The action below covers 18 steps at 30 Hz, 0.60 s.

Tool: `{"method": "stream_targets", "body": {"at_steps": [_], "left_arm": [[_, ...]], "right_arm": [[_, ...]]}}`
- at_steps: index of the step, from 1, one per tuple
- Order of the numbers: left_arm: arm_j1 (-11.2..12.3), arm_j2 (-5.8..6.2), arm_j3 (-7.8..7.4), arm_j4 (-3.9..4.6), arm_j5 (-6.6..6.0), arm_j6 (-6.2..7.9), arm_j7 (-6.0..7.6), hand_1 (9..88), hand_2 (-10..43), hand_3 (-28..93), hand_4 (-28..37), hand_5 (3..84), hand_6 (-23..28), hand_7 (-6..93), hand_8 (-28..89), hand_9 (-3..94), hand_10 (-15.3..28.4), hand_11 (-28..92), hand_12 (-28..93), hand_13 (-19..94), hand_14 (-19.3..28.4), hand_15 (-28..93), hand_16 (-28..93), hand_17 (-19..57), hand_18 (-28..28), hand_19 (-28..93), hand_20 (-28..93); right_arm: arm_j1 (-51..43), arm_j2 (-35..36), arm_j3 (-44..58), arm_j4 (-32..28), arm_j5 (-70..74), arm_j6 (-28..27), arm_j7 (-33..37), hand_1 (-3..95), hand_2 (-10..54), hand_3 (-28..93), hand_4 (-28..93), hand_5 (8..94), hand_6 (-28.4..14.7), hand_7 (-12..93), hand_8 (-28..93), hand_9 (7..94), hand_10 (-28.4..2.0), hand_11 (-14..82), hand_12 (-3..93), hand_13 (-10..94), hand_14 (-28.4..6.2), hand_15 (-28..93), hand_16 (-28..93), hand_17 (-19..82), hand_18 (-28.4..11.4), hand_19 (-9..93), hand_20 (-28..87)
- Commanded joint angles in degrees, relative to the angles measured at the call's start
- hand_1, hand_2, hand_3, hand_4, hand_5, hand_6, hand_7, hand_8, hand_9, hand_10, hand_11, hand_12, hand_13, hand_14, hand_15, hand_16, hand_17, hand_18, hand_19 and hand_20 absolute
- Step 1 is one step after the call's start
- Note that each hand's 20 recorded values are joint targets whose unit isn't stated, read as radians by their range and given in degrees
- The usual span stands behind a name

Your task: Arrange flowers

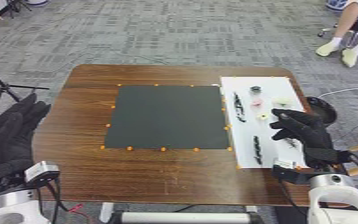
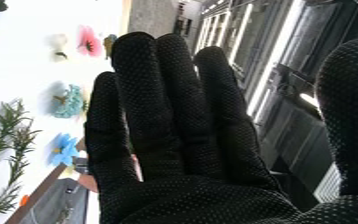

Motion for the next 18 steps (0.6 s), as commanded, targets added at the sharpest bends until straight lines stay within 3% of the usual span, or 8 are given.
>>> {"method": "stream_targets", "body": {"at_steps": [1, 5, 8, 14, 18], "left_arm": [[0.3, -0.36, -0.32, -0.56, -0.47, -0.36, -0.51, 29.8, -1.8, 70, -20.6, 51.3, 2.9, 14.5, -7, 50.5, 14.3, 21, 12, 39, 18.3, 25, 0, 6.6, 13.8, 15, 22], [0.3, -0.47, -0.57, -0.67, -0.34, -0.51, -0.79, 29.8, -1.9, 70, -20.3, 51.3, 2.9, 14.5, -7, 50.5, 14.3, 21, 12, 39, 18.3, 25, 0, 6.6, 13.8, 15, 22], [0.1, -0.25, -0.7, -0.67, -0.31, -1.05, -1.38, 29.9, -2.0, 70, -20.4, 51.1, 2.9, 14.4, -7, 50.5, 14.4, 21, 12, 39, 18.3, 25, 0, 6.8, 13.6, 14, 21], [0.0, -0.24, -1.23, -1.06, -0.15, -1.29, -2.33, 30.0, -1.9, 69, -20.3, 51.0, 3.0, 14.0, -7, 50.2, 14.4, 21, 12, 39, 18.4, 25, 0, 7.0, 13.4, 14, 21], [0.3, -0.39, -1.68, -1.34, 0.25, -1.84, -2.53, 29.9, -2.1, 70, -20.2, 50.9, 3.0, 14.0, -7, 49.9, 14.4, 20, 12, 38, 18.5, 25, 0, 7.0, 13.4, 14, 21]], "right_arm": [[-0.2, -0.2, -0.4, -0.6, -1.0, 0.6, 1.1, 25.5, -9.5, 67, -16, 58.3, -2.9, 17, -8, 67.1, -15.3, 19.4, 20.9, 59, -14.5, 51, 27, 21, -20.8, 56, 50], [-0.1, 0.1, -0.8, -1.1, -2.1, 1.6, 3.1, 25.9, -9.5, 67, -16, 58.6, -2.8, 17, -8, 67.5, -15.3, 19.9, 21.1, 59, -14.5, 52, 27, 21, -20.9, 56, 50], [0.7, 1.1, -3.2, -1.8, -9.6, 6.7, 9.2, 28.2, -9.5, 67, -16, 60.1, -2.5, 18, -8, 69.2, -15.3, 21.2, 21.4, 61, -14.4, 53, 27, 22, -21.4, 58, 51], [2.1, 2.9, -4.9, -2.7, -17.8, 6.6, 16.6, 33.2, -9.5, 66, -16, 63.4, -2.3, 21, -8, 73.3, -14.9, 26.4, 23.3, 66, -13.4, 60, 28, 25, -23.2, 65, 54], [3.4, 4.6, -7.1, -2.5, -26.3, 5.3, 19.8, 36.3, -9.5, 63, -16, 65.8, -2.8, 21, -6, 77.3, -13.8, 31.0, 25.5, 72, -10.8, 64, 31, 30, -24.9, 72, 56]]}}
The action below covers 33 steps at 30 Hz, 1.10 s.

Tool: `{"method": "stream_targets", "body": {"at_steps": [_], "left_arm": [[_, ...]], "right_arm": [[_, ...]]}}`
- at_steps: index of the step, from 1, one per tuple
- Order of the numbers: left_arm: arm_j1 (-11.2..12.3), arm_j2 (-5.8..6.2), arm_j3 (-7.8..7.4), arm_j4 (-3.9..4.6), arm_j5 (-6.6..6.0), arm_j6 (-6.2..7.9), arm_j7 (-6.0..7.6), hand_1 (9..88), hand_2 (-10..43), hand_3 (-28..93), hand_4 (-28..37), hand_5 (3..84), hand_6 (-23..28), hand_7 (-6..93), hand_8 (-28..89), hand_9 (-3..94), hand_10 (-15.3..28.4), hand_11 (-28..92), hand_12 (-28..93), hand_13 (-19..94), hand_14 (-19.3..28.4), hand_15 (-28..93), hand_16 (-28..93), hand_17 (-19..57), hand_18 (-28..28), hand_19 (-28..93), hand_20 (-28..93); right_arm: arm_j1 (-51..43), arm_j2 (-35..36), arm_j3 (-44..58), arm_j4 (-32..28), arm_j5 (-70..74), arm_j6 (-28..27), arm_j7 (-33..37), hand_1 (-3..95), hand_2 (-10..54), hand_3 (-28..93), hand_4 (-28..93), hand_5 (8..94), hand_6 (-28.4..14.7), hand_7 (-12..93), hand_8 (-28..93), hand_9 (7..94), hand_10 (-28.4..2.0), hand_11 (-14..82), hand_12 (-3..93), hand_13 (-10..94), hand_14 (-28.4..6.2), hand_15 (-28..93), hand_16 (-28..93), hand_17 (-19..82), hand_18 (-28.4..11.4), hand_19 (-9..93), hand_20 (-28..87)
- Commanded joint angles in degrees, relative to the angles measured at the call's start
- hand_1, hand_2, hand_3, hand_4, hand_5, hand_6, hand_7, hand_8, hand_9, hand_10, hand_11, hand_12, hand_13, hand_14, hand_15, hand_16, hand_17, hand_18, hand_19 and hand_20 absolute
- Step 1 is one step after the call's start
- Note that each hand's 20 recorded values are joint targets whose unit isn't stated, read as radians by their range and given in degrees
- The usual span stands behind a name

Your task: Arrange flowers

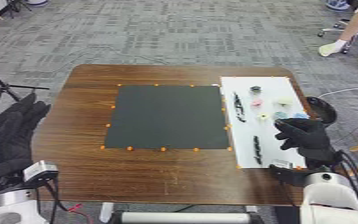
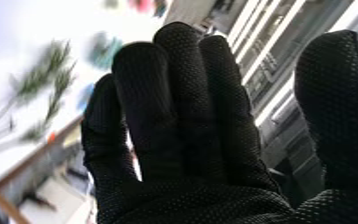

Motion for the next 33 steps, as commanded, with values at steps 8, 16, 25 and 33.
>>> {"method": "stream_targets", "body": {"at_steps": [8, 16, 25, 33], "left_arm": [[0.6, -0.08, -1.37, -1.61, 0.5, -1.12, -1.45, 30.0, -2.1, 69, -20.2, 50.7, 3.2, 13.7, -7, 49.6, 14.5, 20, 12, 38, 18.6, 25, 0, 7.1, 13.3, 13, 21], [1.1, -0.37, -1.36, -1.87, 0.4, -0.89, -1.51, 30.2, -2.2, 69, -20.1, 50.7, 3.2, 13.7, -7, 49.5, 14.6, 20, 12, 38, 18.6, 25, 0, 7.2, 13.2, 13, 21], [1.1, -0.18, -1.76, -2.15, 0.6, -1.17, -1.86, 30.4, -2.3, 69, -19.8, 50.7, 3.3, 13.6, -7, 49.4, 14.6, 20, 12, 38, 18.7, 25, 0, 7.3, 13.2, 13, 21], [1.3, -0.15, -1.96, -2.55, 0.84, -1.59, -2.15, 30.5, -2.5, 69, -19.6, 50.7, 3.4, 13.4, -7, 49.3, 14.8, 21, 12, 38, 18.7, 25, 0, 7.3, 13.2, 13, 21]], "right_arm": [[5.6, 5.7, -7.4, 1.7, -20.6, -10.0, 6.5, 38.2, -9.5, 61, -16, 68.0, -2.7, 29, -3, 84.2, -11.5, 36.4, 30.5, 83, -4.7, 68, 36, 42, -24.0, 83, 55], [8.0, 5.9, -11.0, 7.6, -28.7, -13.6, 8.3, 38.9, -9.5, 60, -17, 67.3, -2.7, 34, -4, 86.1, -10.8, 38.9, 33.2, 85, -4.1, 70, 37, 46, -23.0, 87, 52], [8.9, 5.9, -12.5, 10.4, -34.9, -17.8, 10.8, 39.2, -9.5, 59, -16, 63.5, -3.6, 38, -4, 82.1, -11.8, 42.2, 37.1, 88, -2.2, 67, 37, 50, -20.7, 88, 49], [9.0, 6.7, -13.0, 10.4, -36.2, -23.6, 11.8, 40.5, -9.5, 58, -16, 57.7, -4.1, 48, -5, 81.6, -11.7, 45.6, 38.1, 90, -1.1, 67, 38, 52, -19.9, 90, 48]]}}
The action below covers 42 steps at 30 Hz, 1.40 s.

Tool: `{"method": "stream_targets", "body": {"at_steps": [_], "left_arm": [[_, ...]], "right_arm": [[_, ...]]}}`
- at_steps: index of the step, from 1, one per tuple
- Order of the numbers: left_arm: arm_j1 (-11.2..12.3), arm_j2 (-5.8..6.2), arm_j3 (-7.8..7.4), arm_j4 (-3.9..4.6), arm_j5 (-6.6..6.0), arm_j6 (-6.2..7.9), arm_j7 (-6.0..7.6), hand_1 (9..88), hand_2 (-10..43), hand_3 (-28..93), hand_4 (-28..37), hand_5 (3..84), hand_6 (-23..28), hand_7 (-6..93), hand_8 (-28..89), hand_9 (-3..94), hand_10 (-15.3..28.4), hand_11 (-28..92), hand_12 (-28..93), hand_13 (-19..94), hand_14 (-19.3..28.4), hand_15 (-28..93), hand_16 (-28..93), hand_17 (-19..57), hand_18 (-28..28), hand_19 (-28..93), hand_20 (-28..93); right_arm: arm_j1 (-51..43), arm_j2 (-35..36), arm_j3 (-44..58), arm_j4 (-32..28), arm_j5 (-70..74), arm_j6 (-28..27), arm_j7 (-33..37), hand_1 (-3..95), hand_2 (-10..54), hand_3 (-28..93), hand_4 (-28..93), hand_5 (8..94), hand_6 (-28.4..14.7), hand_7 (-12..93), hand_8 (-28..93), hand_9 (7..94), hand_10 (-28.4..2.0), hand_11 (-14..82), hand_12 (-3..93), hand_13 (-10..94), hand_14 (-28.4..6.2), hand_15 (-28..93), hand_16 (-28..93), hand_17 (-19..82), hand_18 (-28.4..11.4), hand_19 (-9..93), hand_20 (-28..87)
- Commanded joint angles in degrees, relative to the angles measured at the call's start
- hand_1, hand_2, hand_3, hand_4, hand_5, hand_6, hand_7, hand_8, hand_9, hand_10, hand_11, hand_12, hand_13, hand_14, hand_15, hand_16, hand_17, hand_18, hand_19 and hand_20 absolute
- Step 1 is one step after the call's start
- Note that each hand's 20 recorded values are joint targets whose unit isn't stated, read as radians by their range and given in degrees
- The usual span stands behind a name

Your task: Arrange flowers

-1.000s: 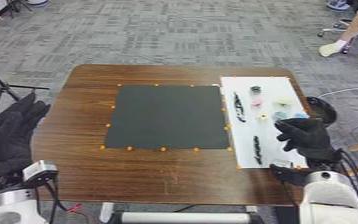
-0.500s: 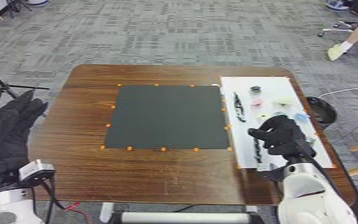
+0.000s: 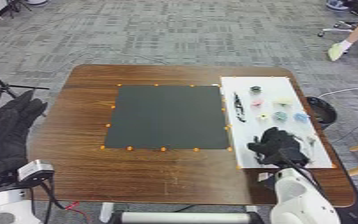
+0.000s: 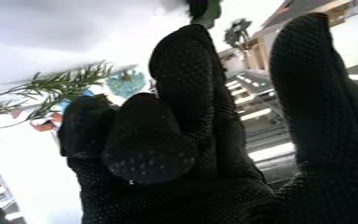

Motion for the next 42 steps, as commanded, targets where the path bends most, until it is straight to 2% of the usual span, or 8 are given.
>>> {"method": "stream_targets", "body": {"at_steps": [1, 11, 13, 16, 18, 19, 21, 42], "left_arm": [[0.8, -0.15, -0.4, -0.93, 0.36, -0.86, -0.53, 30.6, -2.6, 69, -19.6, 50.7, 3.4, 13.5, -7, 49.3, 14.8, 20, 12, 38, 18.7, 25, 0, 7.3, 13.1, 13, 21], [0.6, -0.06, -0.28, -0.97, 0.36, -1.05, -0.99, 30.8, -2.7, 69, -19.5, 50.7, 3.5, 13.4, -7, 49.1, 14.8, 20, 12, 38, 18.7, 25, 0, 7.4, 13.1, 13, 21], [0.4, -0.06, -0.31, -0.86, 0.4, -1.27, -1.14, 30.8, -2.7, 69, -19.4, 50.6, 3.5, 13.5, -7, 49.1, 14.8, 21, 12, 38, 18.7, 25, 0, 7.4, 13.1, 13, 21], [0.4, -0.05, -0.46, -0.87, 0.17, -1.34, -1.34, 30.9, -2.6, 68, -19.5, 50.6, 3.5, 13.4, -7, 49.1, 14.7, 21, 12, 38, 18.7, 25, 0, 7.4, 13.1, 13, 21], [0.4, -0.09, -0.53, -0.87, 0.02, -1.27, -1.4, 30.9, -2.6, 68, -19.4, 50.6, 3.5, 13.4, -7, 49.0, 14.7, 20, 12, 38, 18.7, 25, 0, 7.4, 13.1, 13, 21], [0.5, -0.13, -0.56, -0.91, -0.05, -1.29, -1.43, 30.9, -2.6, 68, -19.4, 50.6, 3.6, 13.4, -7, 49.0, 14.8, 20, 12, 38, 18.7, 25, 0, 7.4, 13.1, 13, 21], [0.6, -0.16, -0.67, -0.99, -0.16, -1.5, -1.56, 30.9, -2.6, 68, -19.4, 50.6, 3.6, 13.4, -7, 49.1, 14.8, 20, 12, 38, 18.6, 25, 0, 7.4, 13.1, 12, 21], [0.4, -0.15, -1.08, -1.19, 0.07, -3.07, -3.42, 30.9, -2.3, 68, -19.4, 50.2, 3.7, 12.9, -7, 48.5, 14.8, 20, 12, 38, 18.8, 24, 0, 7.1, 13.0, 12, 21]], "right_arm": [[0.2, 0.9, -0.5, -0.3, -1.3, -6.2, 1.7, 40.9, -9.5, 58, -16, 57.0, -4.2, 48, -5, 81.5, -11.7, 45.7, 38.3, 90, -1.1, 67, 38, 52, -19.9, 90, 48], [2.8, 0.9, -3.1, -0.4, 2.2, -11.7, 2.7, 58.8, -9.5, 45, -8, 51.7, -3.3, 53, 34, 82.0, -11.3, 48.5, 41.8, 90, 0.0, 70, 39, 54, -19.2, 91, 47], [2.8, 0.8, -3.1, -0.5, 3.2, -11.5, 2.8, 83.8, -9.5, -16, 34, 52.1, -3.0, 54, 34, 83.3, -10.5, 44.8, 47.7, 91, 0.4, 70, 39, 55, -18.3, 90, 48], [2.3, 0.8, -2.7, -0.7, 5.5, -10.6, 3.4, 91.3, -9.5, -28, 47, 54.6, -2.7, 53, 34, 84.7, -9.8, 41.6, 50.7, 92, 0.8, 68, 39, 56, -17.3, 89, 46], [2.1, 0.7, -2.2, -0.7, 7.2, -9.8, 3.9, 89.1, -9.4, -20, 44, 55.8, -2.6, 51, 34, 85.1, -9.8, 41.3, 49.4, 93, 0.9, 67, 38, 57, -17.0, 89, 46], [1.9, 0.8, -2.0, -0.7, 7.6, -9.4, 3.9, 74.7, -9.5, 23, 13, 57.0, -2.7, 50, 34, 86.1, -9.8, 39.6, 48.2, 93, 1.1, 66, 38, 57, -16.8, 89, 44], [1.6, 0.9, -1.2, -1.2, 10.7, -8.7, 4.5, 66.7, -9.5, 48, -5, 59.2, -2.3, 47, 32, 87.8, -9.9, 36.7, 45.7, 94, 1.2, 64, 37, 58, -16.4, 88, 44], [5.1, 4.1, 0.3, -4.7, 15.4, -5.7, 0.9, 65.1, -9.5, 55, -8, 70.3, -3.8, 27, 29, 92.5, -9.4, 22.5, 40.2, 94, 2.0, 60, 31, 60, -14.8, 84, 43]]}}
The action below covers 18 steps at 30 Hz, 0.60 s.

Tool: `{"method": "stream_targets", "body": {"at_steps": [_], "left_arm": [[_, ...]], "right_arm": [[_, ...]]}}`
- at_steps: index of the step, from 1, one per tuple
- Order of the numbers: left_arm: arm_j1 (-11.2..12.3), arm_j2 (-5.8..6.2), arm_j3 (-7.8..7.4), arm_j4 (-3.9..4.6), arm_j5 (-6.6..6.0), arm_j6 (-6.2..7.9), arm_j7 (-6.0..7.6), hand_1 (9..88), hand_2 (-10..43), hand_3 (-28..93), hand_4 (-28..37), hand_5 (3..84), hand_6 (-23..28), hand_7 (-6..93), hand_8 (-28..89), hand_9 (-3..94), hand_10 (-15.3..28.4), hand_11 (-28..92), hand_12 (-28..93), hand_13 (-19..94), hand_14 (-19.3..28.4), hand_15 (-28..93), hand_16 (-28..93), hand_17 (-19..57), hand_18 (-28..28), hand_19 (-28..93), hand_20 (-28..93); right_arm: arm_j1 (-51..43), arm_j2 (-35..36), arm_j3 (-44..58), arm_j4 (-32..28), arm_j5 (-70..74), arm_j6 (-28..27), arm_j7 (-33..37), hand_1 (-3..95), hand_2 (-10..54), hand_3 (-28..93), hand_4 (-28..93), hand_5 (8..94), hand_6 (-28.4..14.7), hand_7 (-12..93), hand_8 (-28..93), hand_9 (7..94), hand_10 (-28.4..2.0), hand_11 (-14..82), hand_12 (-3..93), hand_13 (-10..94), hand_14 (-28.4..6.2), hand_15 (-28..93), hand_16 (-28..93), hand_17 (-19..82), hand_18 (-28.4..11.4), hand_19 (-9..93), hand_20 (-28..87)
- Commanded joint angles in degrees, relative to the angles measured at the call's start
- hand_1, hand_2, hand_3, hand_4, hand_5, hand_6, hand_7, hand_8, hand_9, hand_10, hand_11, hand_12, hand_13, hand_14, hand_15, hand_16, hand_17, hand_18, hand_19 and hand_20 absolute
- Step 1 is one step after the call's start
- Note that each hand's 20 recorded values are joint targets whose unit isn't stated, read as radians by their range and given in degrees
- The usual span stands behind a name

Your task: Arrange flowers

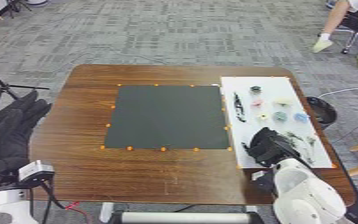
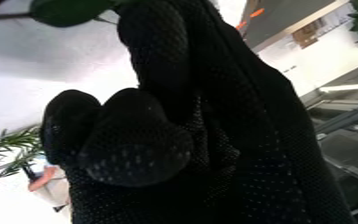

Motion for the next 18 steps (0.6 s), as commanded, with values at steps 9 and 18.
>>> {"method": "stream_targets", "body": {"at_steps": [9, 18], "left_arm": [[0.6, -0.39, -0.35, -0.72, 0.13, -0.93, -0.83, 30.9, -2.2, 68, -19.4, 50.2, 3.9, 12.8, -7, 48.4, 14.8, 20, 12, 37, 18.9, 24, 0, 7.0, 13.0, 12, 21], [0.6, -0.54, -0.55, -0.73, 0.29, -1.25, -1.02, 30.7, -2.4, 68, -19.1, 50.1, 3.8, 12.8, -7, 48.4, 14.8, 20, 12, 37, 18.9, 24, 0, 7.0, 13.0, 12, 21]], "right_arm": [[-1.2, 2.5, 1.7, -4.5, -2.8, -1.1, -3.3, 59.0, -9.5, 56, -5, 68.2, -3.0, 31, 29, 90.6, -10.1, 24.6, 42.1, 94, 1.7, 59, 35, 59, -15.3, 85, 45], [-3.9, 3.2, 2.9, -4.7, -5.6, -8.0, -2.3, 39.4, -9.5, 60, -6, 67.0, -6.7, 17, -1, 82.8, -14.4, 17.6, 22.2, 93, -1.4, 44, 36, 55, -16.9, 85, 44]]}}
